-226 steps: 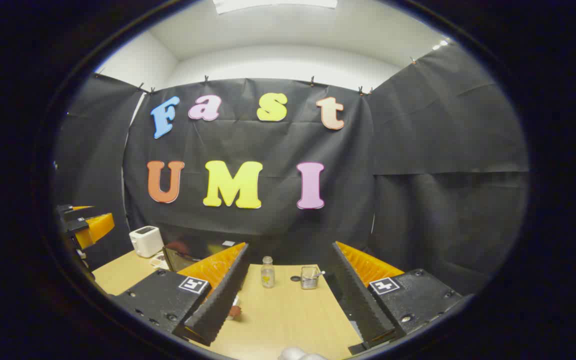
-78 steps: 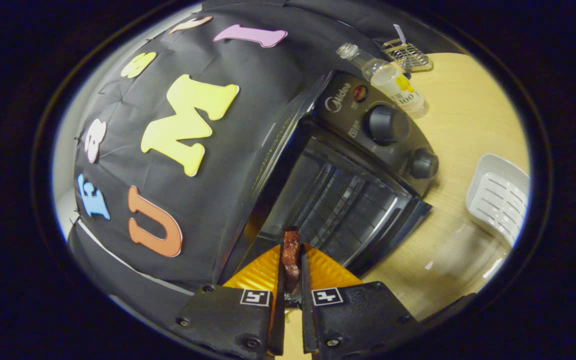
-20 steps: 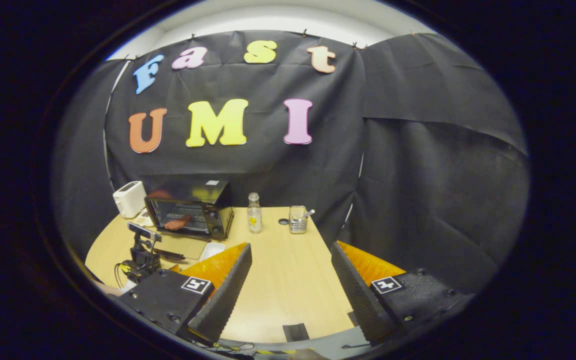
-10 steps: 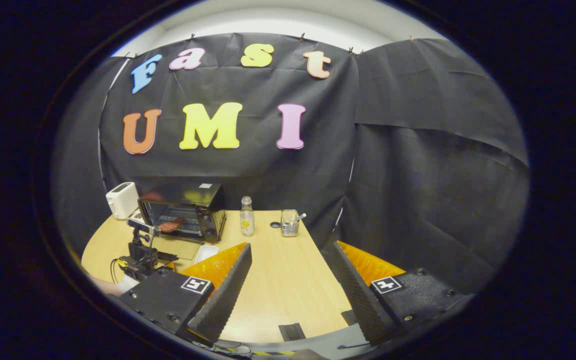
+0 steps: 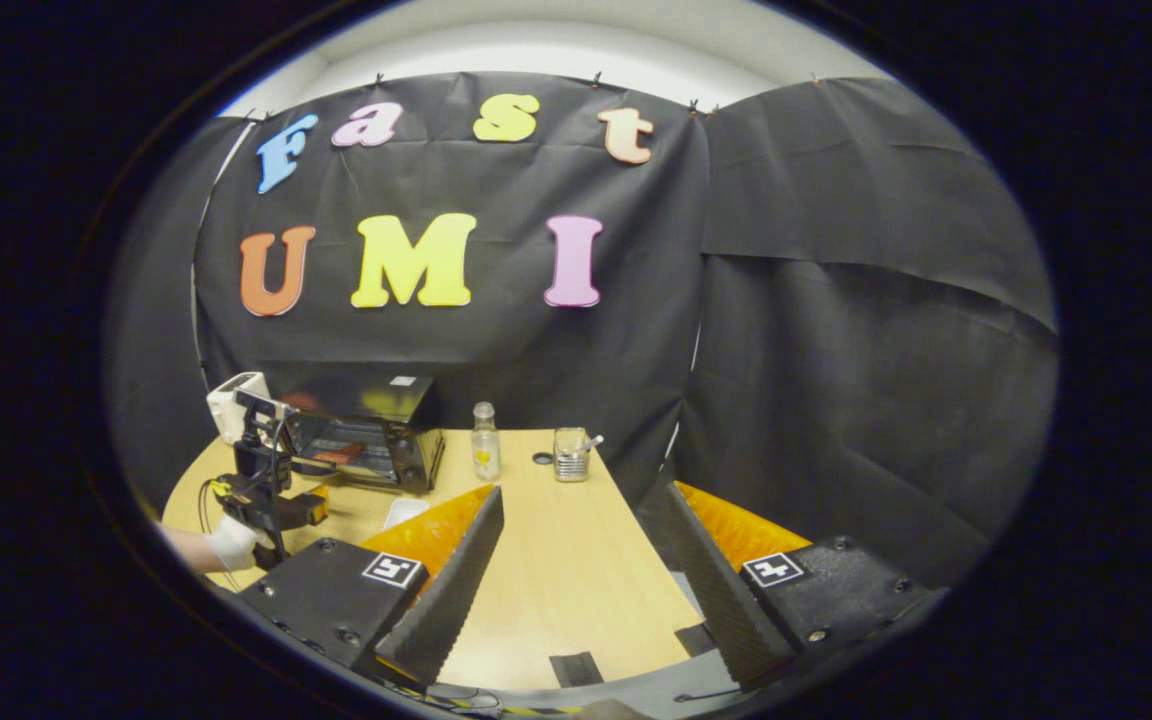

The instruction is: Open the electric oven with the left hand, put the food in, and close the electric oven.

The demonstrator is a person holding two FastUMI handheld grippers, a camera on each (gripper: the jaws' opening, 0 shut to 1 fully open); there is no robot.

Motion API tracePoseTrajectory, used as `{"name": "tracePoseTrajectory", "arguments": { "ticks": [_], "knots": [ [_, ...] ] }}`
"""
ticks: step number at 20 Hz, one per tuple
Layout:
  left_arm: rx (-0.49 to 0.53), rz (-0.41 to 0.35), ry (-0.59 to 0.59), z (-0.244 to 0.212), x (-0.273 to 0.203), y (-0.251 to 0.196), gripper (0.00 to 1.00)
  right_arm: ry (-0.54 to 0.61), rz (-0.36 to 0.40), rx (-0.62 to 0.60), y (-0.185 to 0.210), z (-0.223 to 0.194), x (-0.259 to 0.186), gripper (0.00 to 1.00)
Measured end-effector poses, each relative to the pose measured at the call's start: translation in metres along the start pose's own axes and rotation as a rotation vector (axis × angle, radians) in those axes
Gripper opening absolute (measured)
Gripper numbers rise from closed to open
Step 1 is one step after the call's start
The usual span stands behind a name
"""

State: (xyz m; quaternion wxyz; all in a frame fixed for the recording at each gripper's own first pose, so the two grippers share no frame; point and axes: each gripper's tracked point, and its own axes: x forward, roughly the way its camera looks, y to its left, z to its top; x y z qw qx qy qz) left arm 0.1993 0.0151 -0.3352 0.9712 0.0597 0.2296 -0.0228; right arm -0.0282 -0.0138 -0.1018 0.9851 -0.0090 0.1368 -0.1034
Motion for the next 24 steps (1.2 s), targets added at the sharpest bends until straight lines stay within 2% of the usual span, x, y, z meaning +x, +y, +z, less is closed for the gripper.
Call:
{"name": "tracePoseTrajectory", "arguments": {
  "ticks": [11,15,16,17,19,20,24],
  "knots": [
    [0.005,0.017,-0.047,0.049,0.030,0.014,0.97,0.000,-0.062,0.062,-0.023,-0.006,-0.003,1.00],
    [-0.004,0.011,-0.034,0.046,0.030,0.011,0.96,-0.002,-0.053,0.064,-0.019,-0.001,0.001,1.00],
    [-0.006,0.009,-0.036,0.046,0.029,0.011,1.00,-0.001,-0.048,0.061,-0.017,-0.001,0.003,1.00],
    [-0.007,0.008,-0.038,0.047,0.029,0.011,0.96,0.000,-0.041,0.058,-0.014,0.000,0.003,1.00],
    [-0.017,0.004,-0.041,0.048,0.025,0.010,0.96,0.004,-0.026,0.058,-0.010,0.001,0.005,1.00],
    [-0.019,0.001,-0.044,0.049,0.022,0.009,0.96,0.009,-0.019,0.061,-0.008,0.000,0.005,0.98],
    [-0.035,-0.017,-0.074,0.059,-0.005,0.002,0.97,-0.009,-0.001,0.055,-0.007,0.004,0.000,1.00]
  ]
}}
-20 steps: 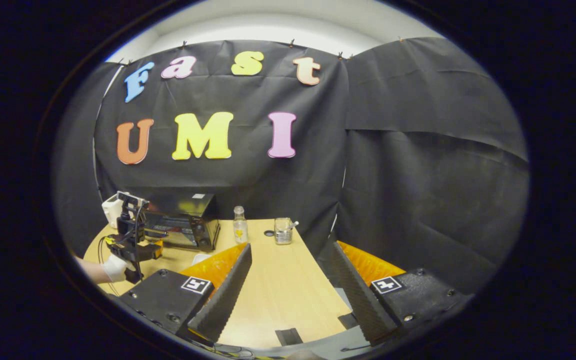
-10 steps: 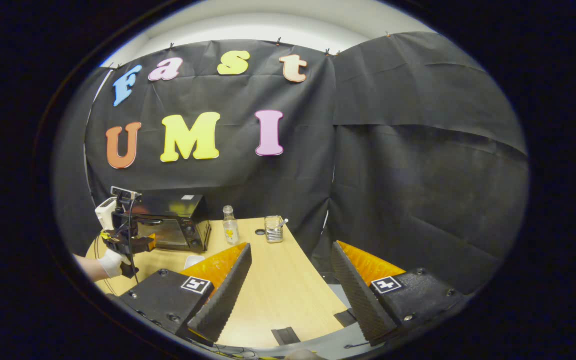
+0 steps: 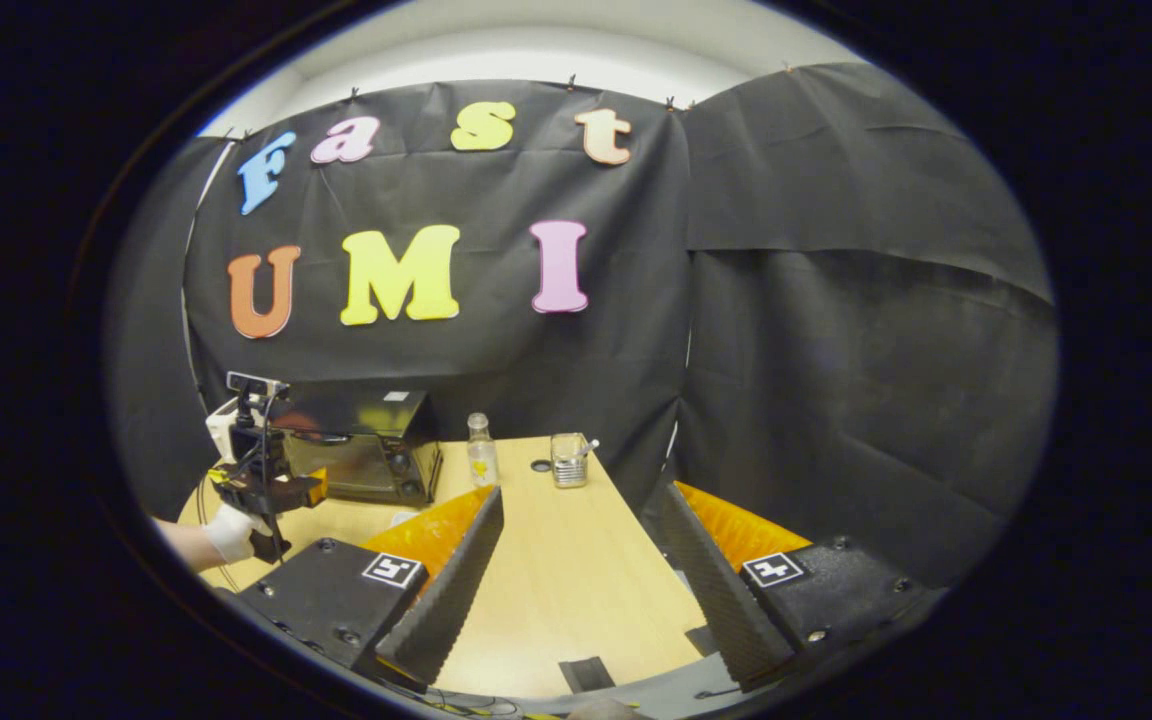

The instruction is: Open the electric oven with the left hand, put the food in, and close the electric oven.

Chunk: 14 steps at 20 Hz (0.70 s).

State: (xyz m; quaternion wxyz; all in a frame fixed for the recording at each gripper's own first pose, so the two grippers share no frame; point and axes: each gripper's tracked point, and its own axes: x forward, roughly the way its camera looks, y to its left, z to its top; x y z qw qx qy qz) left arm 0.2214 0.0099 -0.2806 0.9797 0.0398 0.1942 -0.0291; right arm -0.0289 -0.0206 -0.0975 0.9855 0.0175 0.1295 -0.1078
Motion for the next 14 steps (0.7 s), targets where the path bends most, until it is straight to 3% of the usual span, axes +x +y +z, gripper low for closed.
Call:
{"name": "tracePoseTrajectory", "arguments": {
  "ticks": [6,11,14],
  "knots": [
    [-0.022,-0.021,-0.147,0.058,-0.096,-0.012,0.97,-0.060,0.069,-0.021,-0.008,0.016,-0.018,0.98],
    [-0.076,0.043,-0.260,0.094,-0.214,-0.012,0.96,-0.125,0.168,-0.060,-0.020,0.032,-0.034,1.00],
    [-0.058,0.090,-0.310,0.108,-0.278,-0.012,0.96,-0.161,0.228,-0.061,-0.022,0.040,-0.042,0.98]
  ]
}}
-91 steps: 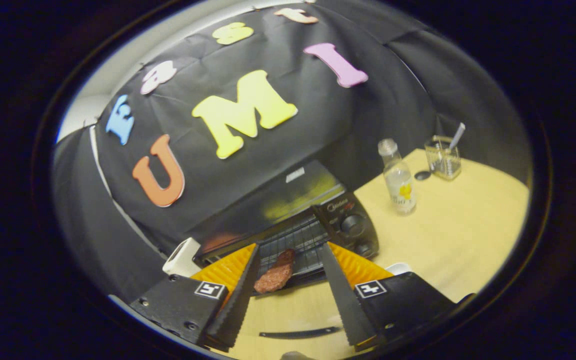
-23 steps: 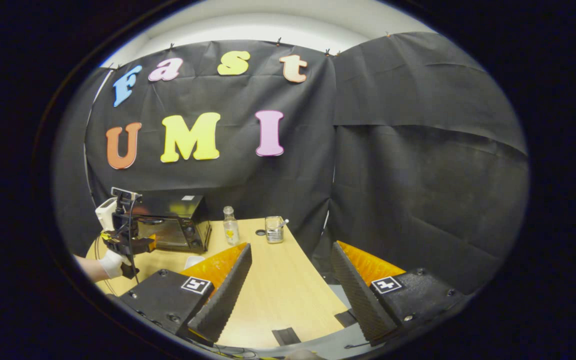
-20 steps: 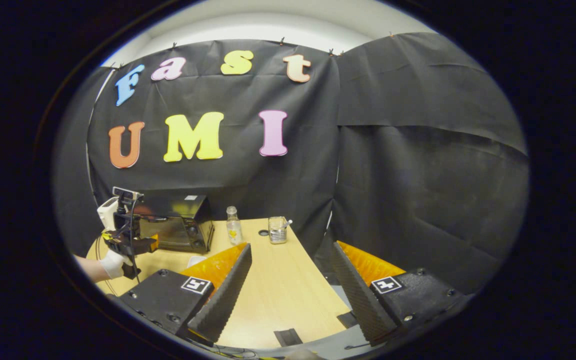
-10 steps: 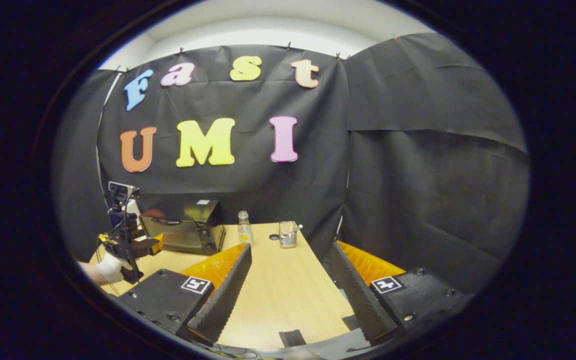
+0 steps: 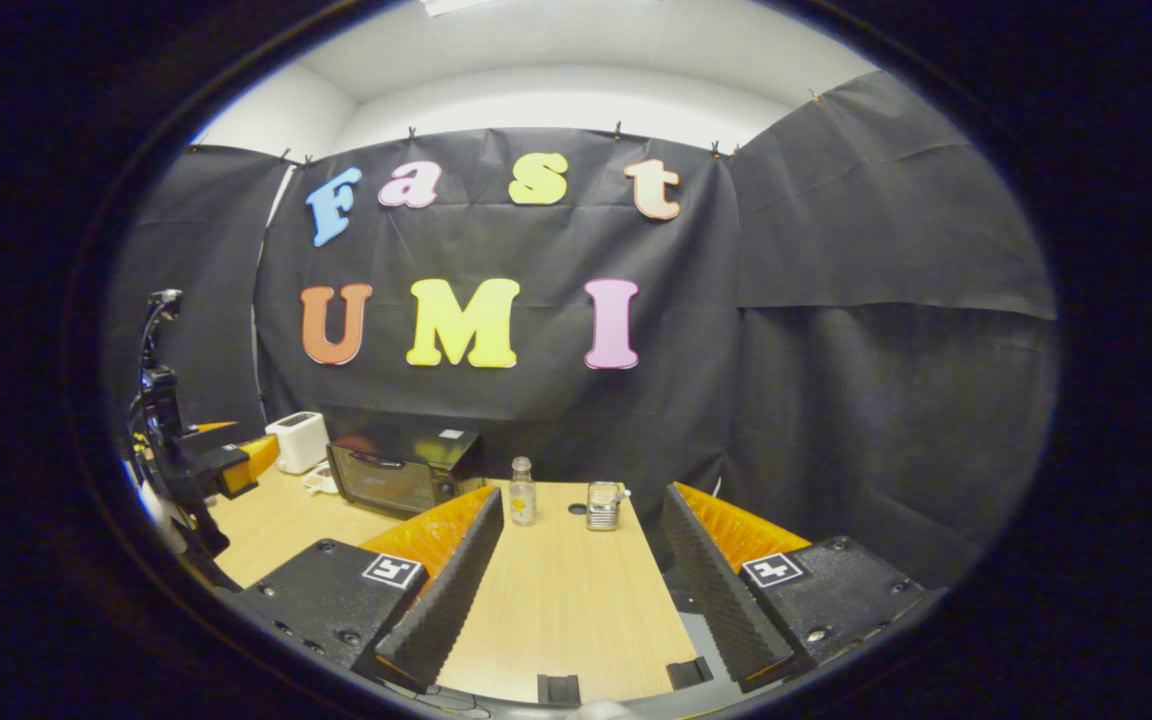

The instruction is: Open the electric oven with the left hand, put the food in, and close the electric oven.

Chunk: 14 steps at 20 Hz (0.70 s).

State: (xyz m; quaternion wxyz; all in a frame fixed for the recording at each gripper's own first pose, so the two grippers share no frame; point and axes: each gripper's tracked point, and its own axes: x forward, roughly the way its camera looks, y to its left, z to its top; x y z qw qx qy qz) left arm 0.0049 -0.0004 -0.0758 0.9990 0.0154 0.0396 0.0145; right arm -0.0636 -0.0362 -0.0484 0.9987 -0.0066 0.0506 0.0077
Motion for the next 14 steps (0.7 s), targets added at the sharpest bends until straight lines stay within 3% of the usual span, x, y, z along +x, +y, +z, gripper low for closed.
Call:
{"name": "tracePoseTrajectory", "arguments": {
  "ticks": [7,14],
  "knots": [
    [0.011,0.074,-0.044,0.041,-0.101,0.005,0.96,-0.042,0.107,0.028,0.023,0.004,-0.014,0.98],
    [-0.014,0.077,-0.067,0.057,-0.130,0.022,0.96,-0.041,0.097,0.074,0.046,0.006,-0.028,0.97]
  ]
}}
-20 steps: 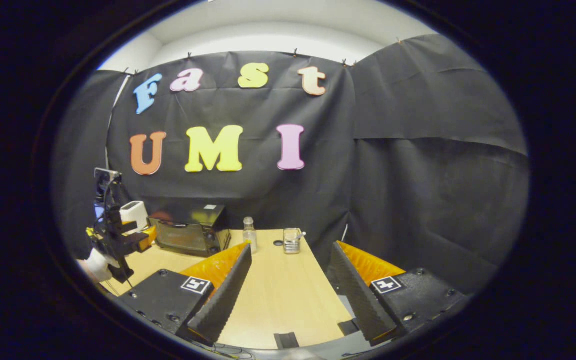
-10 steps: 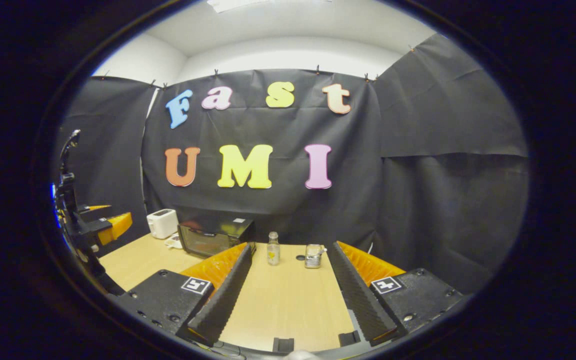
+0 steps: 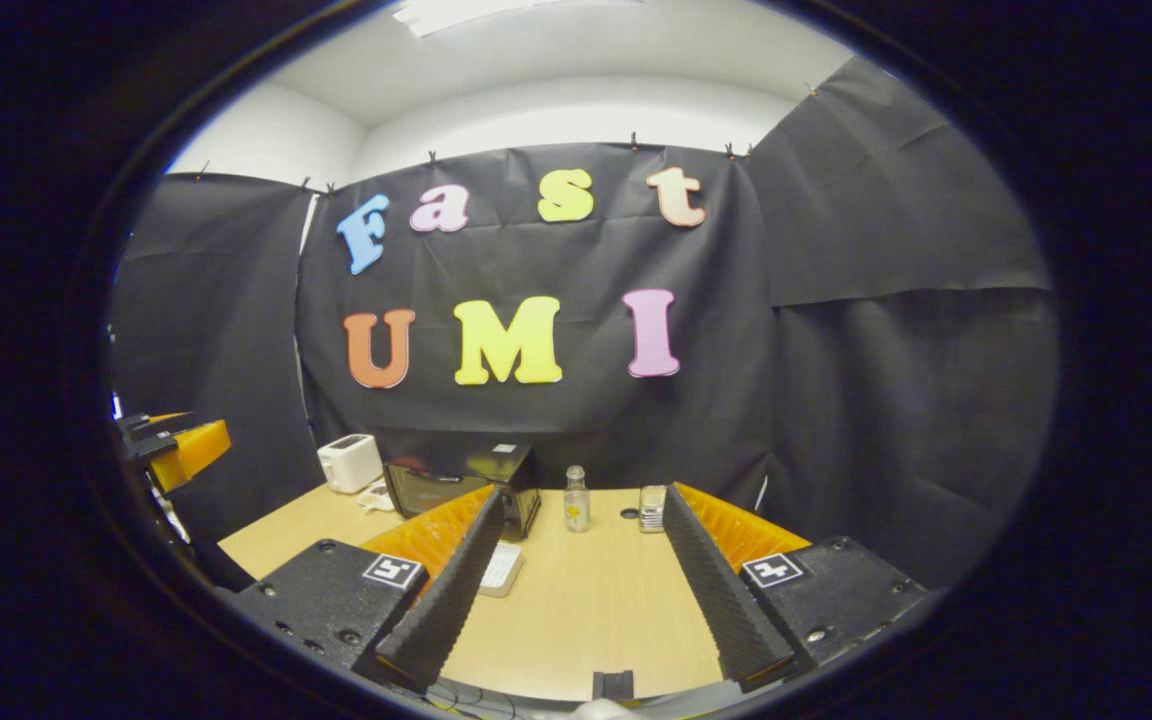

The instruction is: Open the electric oven with the left hand, put the food in, and close the electric oven.

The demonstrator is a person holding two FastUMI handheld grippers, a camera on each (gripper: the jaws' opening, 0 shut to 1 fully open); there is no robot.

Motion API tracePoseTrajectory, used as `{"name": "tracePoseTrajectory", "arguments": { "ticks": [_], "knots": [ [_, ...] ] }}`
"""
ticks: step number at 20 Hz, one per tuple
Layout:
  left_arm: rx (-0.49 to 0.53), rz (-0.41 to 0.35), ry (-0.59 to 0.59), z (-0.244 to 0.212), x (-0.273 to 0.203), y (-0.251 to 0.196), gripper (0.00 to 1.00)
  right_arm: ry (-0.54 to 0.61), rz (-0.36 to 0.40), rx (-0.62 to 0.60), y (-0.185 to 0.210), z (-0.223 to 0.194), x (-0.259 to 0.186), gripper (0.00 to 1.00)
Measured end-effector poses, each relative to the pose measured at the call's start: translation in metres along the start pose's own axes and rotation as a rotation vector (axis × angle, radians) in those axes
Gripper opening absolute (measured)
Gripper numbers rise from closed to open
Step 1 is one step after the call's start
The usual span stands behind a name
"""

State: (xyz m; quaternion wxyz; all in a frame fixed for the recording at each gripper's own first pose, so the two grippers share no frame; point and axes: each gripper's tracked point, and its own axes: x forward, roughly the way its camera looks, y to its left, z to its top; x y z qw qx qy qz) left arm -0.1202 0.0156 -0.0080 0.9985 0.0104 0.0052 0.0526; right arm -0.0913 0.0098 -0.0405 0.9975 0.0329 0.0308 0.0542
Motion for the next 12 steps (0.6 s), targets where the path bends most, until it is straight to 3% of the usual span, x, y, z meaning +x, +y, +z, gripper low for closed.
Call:
{"name": "tracePoseTrajectory", "arguments": {
  "ticks": [12],
  "knots": [
    [0.008,-0.041,-0.027,0.007,-0.006,0.035,0.96,-0.042,-0.064,-0.016,0.029,0.012,-0.025,0.97]
  ]
}}
